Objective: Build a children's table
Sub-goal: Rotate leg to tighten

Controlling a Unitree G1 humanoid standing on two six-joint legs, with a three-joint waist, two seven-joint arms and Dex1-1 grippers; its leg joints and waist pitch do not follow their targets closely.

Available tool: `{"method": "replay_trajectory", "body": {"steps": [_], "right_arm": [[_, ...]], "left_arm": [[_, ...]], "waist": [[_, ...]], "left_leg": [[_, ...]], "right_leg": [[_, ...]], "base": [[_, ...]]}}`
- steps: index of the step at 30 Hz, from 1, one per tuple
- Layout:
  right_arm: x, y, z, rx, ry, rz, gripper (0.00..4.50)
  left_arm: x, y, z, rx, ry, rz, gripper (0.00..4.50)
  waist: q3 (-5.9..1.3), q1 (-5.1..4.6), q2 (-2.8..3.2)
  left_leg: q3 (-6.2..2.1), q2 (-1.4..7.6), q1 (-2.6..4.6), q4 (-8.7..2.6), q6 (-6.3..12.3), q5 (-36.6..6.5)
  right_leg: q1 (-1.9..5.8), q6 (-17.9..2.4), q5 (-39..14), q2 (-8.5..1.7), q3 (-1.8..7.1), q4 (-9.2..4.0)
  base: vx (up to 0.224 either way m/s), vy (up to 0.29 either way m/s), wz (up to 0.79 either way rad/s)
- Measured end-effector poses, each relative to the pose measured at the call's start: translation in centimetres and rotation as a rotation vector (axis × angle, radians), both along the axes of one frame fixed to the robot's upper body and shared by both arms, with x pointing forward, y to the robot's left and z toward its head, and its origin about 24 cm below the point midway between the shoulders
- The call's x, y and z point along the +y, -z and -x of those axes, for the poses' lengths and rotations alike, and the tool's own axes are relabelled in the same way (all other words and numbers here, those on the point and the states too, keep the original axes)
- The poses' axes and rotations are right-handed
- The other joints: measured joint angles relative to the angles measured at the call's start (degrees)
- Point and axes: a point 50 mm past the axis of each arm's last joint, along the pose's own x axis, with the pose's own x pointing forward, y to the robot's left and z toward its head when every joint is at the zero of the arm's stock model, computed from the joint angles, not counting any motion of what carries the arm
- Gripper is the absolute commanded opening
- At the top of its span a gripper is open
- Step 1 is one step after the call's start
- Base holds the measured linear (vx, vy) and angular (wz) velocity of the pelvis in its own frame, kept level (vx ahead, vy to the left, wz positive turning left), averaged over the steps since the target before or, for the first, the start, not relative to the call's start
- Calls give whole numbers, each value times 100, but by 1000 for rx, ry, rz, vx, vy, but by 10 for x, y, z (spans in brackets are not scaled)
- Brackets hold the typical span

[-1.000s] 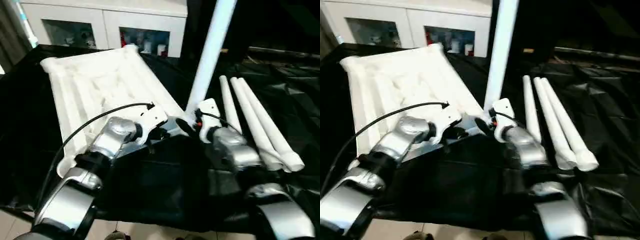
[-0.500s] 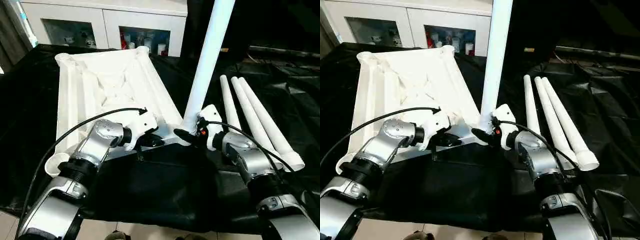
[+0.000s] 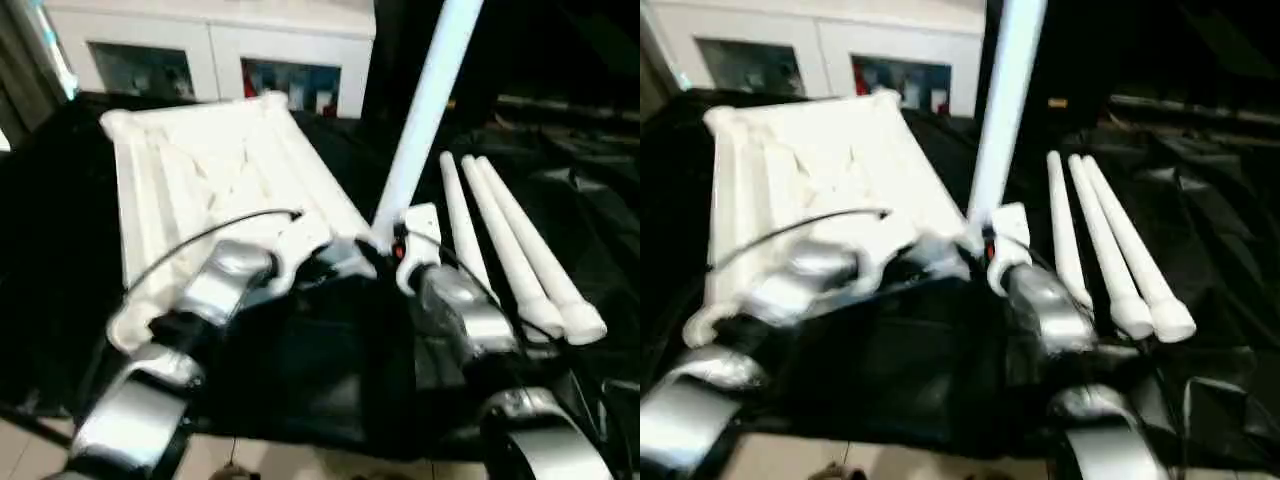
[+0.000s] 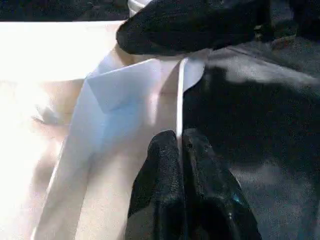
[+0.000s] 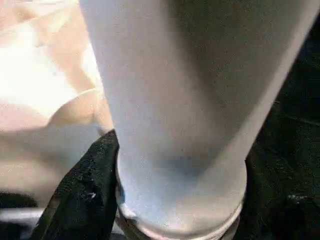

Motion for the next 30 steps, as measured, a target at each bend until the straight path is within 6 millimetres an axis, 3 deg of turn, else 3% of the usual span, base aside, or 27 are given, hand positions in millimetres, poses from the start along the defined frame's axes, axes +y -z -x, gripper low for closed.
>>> {"method": "replay_trajectory", "body": {"steps": [5, 6, 11, 17, 30], "right_arm": [[10, -1, -9, 20, 151, 14, 272], [11, -1, -10, 20, 156, 12, 307], [18, 1, -10, 9, 141, 10, 363], [16, -1, -10, -18, 37, 23, 363], [-31, -15, 7, -46, -397, 115, 363]], "left_arm": [[-20, 2, -4, -3, -55, 7, 0], [-21, 1, -4, -3, -53, 8, 0], [-18, 1, -6, -26, -66, -2, 0], [-9, 0, -6, -51, -53, -13, 0], [21, -6, 3, -86, 79, -27, 0]], "waist": [[-4, 0, -2], [-6, -2, -8], [-9, -23, -12], [-6, -65, -12], [-1, 5, -11]], "left_leg": [[0, -16, -2, 3, 1, -1], [0, -17, -5, 3, 2, -1], [0, -13, -6, 0, 2, -1], [0, -8, -6, -12, 2, -1], [11, 11, -32, -40, 1, -2]], "right_leg": [[11, 3, -2, -16, 1, -18], [11, 3, -1, -16, 1, -19], [7, 2, 6, -14, -4, -17], [-7, 5, 8, -12, -9, -17], [-47, -11, 10, 3, -16, -9]], "base": [[0, 0, 0], [0, 0, 0], [0, 0, 0], [0, 0, 0], [0, 0, 0]]}}
